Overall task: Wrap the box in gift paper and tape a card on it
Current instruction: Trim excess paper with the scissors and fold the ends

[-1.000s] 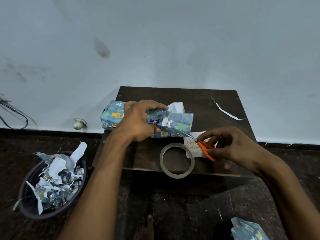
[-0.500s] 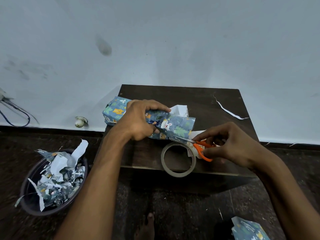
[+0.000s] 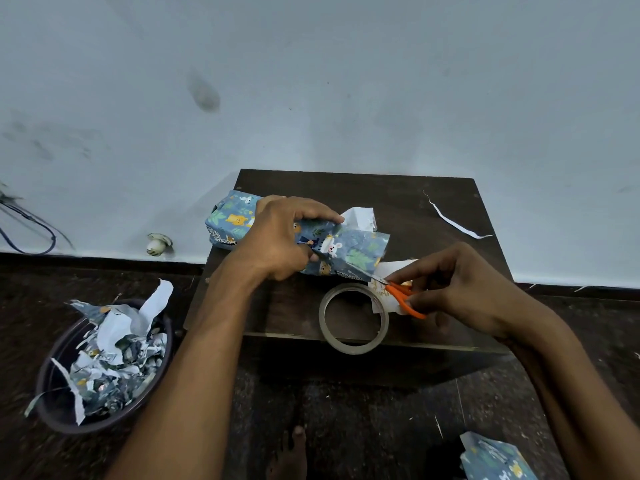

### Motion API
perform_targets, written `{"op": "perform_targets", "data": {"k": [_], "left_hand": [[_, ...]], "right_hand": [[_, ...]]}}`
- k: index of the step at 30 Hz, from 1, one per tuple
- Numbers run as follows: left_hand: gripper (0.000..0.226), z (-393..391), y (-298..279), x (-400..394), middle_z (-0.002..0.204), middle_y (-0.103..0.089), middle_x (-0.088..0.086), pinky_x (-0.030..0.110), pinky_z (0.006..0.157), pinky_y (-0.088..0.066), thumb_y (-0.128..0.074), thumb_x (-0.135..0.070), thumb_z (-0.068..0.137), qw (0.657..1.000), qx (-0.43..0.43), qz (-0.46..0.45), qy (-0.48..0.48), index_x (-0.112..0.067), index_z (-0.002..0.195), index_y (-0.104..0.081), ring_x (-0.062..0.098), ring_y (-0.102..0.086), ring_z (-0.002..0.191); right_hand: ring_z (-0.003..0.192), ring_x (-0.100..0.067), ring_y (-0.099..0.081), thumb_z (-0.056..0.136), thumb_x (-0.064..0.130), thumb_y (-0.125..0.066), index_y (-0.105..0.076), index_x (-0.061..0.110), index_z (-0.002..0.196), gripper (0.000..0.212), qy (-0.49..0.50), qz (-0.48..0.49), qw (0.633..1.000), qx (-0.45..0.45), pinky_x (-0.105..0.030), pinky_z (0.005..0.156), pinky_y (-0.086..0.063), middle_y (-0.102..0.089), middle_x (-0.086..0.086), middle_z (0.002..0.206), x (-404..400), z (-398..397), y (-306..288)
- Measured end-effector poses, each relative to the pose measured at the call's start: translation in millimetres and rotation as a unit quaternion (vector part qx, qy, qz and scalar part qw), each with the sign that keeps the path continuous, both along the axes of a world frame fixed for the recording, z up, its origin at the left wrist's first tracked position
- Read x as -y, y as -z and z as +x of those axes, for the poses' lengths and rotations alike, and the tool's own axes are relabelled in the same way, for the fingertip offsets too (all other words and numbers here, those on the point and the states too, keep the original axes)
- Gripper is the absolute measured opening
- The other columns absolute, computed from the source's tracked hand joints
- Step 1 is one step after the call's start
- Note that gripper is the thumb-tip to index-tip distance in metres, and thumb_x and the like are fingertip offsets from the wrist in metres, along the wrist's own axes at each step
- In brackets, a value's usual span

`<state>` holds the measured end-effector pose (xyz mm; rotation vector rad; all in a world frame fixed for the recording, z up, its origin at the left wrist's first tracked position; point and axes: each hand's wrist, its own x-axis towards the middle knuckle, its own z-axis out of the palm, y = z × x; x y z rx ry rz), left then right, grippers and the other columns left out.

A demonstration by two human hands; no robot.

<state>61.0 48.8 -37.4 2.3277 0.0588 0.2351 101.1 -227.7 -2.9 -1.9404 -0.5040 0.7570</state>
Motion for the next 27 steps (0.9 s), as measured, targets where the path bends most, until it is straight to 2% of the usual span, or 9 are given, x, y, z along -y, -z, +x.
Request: {"op": "perform_targets", "data": {"k": [2,4,9,11,14,16,19,23,27], "left_hand": [[0.072,1.2,-1.6,6.0,0.121,-0.064,-0.023,0.04,0.117,-0.025,-0.08,0.002,0.056,0.999,0.02,0.029,-0.016,-0.043,0.111,-0.072,0.006,-0.051,0.13],[0.075,2.6,-2.3,11.5,0.132,-0.062,-0.018,0.039,0.113,-0.019,-0.078,0.0,0.054,0.995,0.061,0.076,-0.033,-0.039,0.118,-0.071,0.003,-0.047,0.133],[0.071,3.2,-2.1,14.2,0.131,-0.051,-0.009,0.042,0.097,-0.033,-0.088,-0.029,0.05,0.965,0.098,0.104,-0.221,-0.036,0.118,-0.069,0.014,-0.047,0.125],[0.073,2.6,-2.7,13.3,0.124,-0.049,-0.005,0.038,0.092,-0.04,-0.094,-0.038,0.048,0.953,0.087,0.09,-0.274,-0.029,0.115,-0.068,0.017,-0.049,0.119],[0.05,1.1,-3.0,14.9,0.106,-0.054,-0.006,0.035,0.083,-0.05,-0.093,-0.023,0.06,0.954,0.056,0.016,-0.294,-0.019,0.101,-0.066,0.02,-0.061,0.101],[0.03,-3.0,-3.5,21.9,0.085,-0.065,-0.009,0.034,0.08,-0.055,-0.088,-0.017,0.067,0.953,0.005,-0.024,-0.301,-0.021,0.086,-0.065,0.016,-0.066,0.086],[0.025,-17.4,0.2,44.6,0.063,-0.067,-0.012,0.034,0.076,-0.06,-0.09,-0.023,0.067,0.96,-0.081,-0.058,-0.261,-0.022,0.071,-0.065,0.009,-0.069,0.07],[0.029,-38.9,-2.1,79.2,0.065,-0.066,-0.013,0.031,0.068,-0.056,-0.085,-0.047,0.068,0.967,-0.099,-0.009,-0.233,-0.027,0.073,-0.065,0.008,-0.067,0.07],[0.02,-37.9,-8.7,85.8,0.063,-0.066,-0.014,0.03,0.067,-0.057,-0.08,-0.041,0.07,0.971,-0.085,0.02,-0.222,-0.028,0.072,-0.065,0.005,-0.065,0.067]], "right_hand": [[0.062,-0.036,-0.06,0.081,-0.014,-0.073,-0.082,0.016,0.096,0.035,0.009,0.01,1.0,-0.005,-0.048,0.059,-0.057,-0.071,-0.016,0.069,0.6,-4.1,1.0],[0.063,-0.037,-0.06,0.081,-0.013,-0.073,-0.083,0.022,0.09,0.038,0.014,0.017,1.0,-0.006,-0.055,0.064,-0.056,-0.071,-0.017,0.069,0.5,-7.3,2.2],[0.063,-0.037,-0.057,0.083,-0.01,-0.073,-0.084,0.033,0.085,0.044,0.032,0.027,0.999,-0.016,-0.052,0.066,-0.05,-0.072,-0.013,0.067,-4.2,-11.3,8.1],[0.062,-0.033,-0.055,0.084,-0.009,-0.072,-0.084,0.027,0.086,0.038,0.051,0.039,0.998,-0.018,-0.047,0.063,-0.048,-0.07,-0.016,0.066,-9.4,-14.1,8.1],[0.048,-0.021,-0.053,0.085,-0.009,-0.071,-0.082,0.019,0.087,0.03,0.085,0.062,0.994,-0.041,-0.028,0.045,-0.041,-0.07,-0.01,0.062,-18.2,-19.1,9.6],[0.047,-0.027,-0.045,0.084,-0.002,-0.074,-0.082,0.02,0.085,0.024,0.105,0.065,0.991,-0.042,-0.028,0.043,-0.037,-0.07,-0.009,0.062,-23.9,-22.0,11.9],[0.052,-0.028,-0.037,0.081,0.005,-0.078,-0.083,0.02,0.084,0.016,0.134,0.079,0.987,-0.051,-0.029,0.047,-0.035,-0.068,-0.015,0.063,-29.4,-24.7,13.7],[0.043,-0.016,-0.04,0.081,0.006,-0.081,-0.083,0.017,0.085,0.012,0.117,0.075,0.989,-0.054,-0.023,0.042,-0.031,-0.07,-0.025,0.072,-32.6,-25.7,9.2],[0.039,-0.004,-0.046,0.083,0.0,-0.077,-0.082,0.006,0.09,0.01,0.1,0.068,0.991,-0.052,-0.019,0.037,-0.03,-0.07,-0.03,0.076,-30.9,-23.9,6.9]]}}
